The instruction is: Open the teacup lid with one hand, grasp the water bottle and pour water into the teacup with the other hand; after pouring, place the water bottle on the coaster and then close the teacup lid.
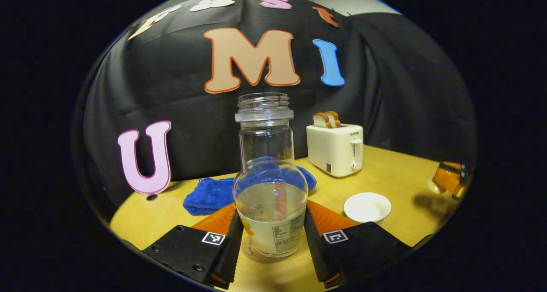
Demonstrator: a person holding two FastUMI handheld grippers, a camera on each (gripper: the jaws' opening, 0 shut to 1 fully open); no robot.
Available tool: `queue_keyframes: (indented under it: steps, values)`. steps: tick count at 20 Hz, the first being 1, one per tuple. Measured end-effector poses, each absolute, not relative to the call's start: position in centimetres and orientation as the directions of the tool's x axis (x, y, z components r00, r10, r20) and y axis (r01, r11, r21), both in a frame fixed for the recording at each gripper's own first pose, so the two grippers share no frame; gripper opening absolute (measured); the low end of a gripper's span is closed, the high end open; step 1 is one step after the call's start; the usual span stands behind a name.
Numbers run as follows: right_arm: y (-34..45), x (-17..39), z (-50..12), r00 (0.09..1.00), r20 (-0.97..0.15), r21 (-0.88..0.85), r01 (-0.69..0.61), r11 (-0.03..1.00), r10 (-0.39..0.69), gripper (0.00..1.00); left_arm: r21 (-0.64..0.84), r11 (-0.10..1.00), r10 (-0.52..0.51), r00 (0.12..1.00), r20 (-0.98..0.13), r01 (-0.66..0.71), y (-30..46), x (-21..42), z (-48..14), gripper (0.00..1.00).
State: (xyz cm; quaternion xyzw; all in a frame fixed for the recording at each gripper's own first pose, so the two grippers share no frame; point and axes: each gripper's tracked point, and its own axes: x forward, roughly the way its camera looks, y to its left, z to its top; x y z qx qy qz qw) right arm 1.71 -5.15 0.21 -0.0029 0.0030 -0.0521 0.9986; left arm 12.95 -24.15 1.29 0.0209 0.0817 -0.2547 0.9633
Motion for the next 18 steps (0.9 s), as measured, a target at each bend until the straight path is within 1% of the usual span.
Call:
queue_keyframes:
  steps: [3,7,13,18]
  values:
    - [-5.0,1.8,0.2,0.995,-0.006,-0.005,0.097,0.995,-0.097,0.29,-0.077,0.905,-0.425,0.889,-0.171,0.418,-22.0,14.4,0.5,0.67]
    - [-5.0,1.9,0.2,0.996,-0.007,-0.005,0.093,0.996,-0.093,0.29,-0.087,0.914,-0.405,0.891,-0.204,0.395,-21.2,15.3,-1.2,0.68]
    - [-5.0,1.9,0.2,0.996,-0.007,-0.005,0.093,0.996,-0.093,0.29,-0.089,0.912,-0.410,0.885,-0.220,0.400,-21.2,15.9,-2.3,0.69]
    - [-5.0,1.8,0.2,0.996,-0.006,-0.005,0.094,0.996,-0.094,0.29,-0.075,0.908,-0.418,0.873,-0.250,0.413,-21.5,15.8,-2.9,0.71]
